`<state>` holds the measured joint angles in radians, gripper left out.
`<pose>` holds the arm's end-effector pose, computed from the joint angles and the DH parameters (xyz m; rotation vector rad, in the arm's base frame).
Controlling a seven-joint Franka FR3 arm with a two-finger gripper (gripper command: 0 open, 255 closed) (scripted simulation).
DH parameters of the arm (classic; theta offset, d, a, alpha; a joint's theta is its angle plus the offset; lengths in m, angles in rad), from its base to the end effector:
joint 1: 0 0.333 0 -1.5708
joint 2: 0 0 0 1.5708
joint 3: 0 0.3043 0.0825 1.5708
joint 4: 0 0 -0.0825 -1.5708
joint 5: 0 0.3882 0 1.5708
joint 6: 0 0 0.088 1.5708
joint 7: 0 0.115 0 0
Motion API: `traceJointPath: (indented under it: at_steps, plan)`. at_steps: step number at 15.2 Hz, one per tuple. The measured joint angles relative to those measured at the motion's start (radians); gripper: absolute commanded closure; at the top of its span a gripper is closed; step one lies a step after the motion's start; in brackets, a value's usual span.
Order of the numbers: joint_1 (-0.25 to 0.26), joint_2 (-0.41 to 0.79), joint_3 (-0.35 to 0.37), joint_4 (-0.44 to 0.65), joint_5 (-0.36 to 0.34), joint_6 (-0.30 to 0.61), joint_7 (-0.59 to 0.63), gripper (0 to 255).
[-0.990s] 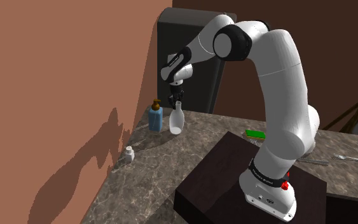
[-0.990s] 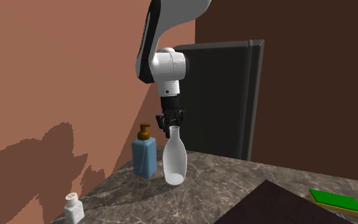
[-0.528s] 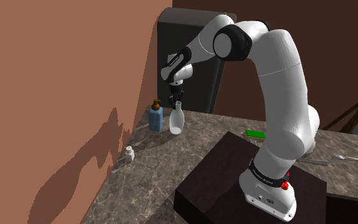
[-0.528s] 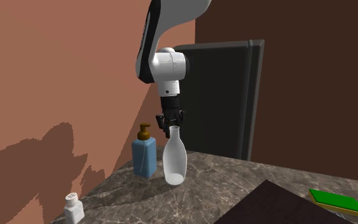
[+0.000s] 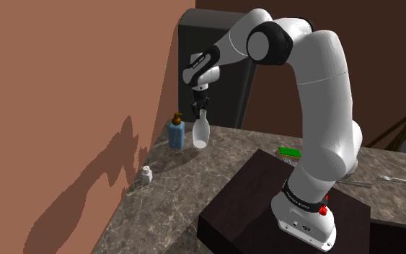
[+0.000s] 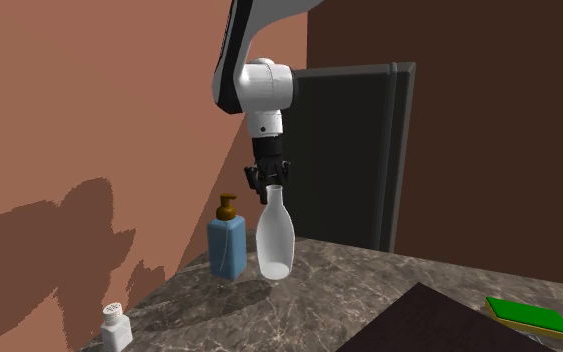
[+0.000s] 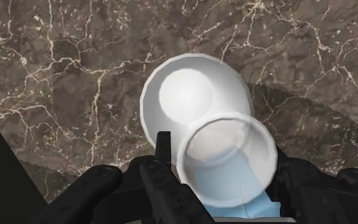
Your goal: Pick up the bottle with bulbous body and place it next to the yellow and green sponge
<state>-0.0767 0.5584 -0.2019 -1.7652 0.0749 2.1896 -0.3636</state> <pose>0.6220 -0.1667 0.2227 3.1244 0.0956 -0.2048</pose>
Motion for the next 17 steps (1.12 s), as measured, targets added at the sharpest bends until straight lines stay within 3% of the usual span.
traceJointPath:
  at_steps: [17]
  plan:
    - [0.010, -0.120, -0.015, 0.061, -0.026, -0.179, 0.009, 255]
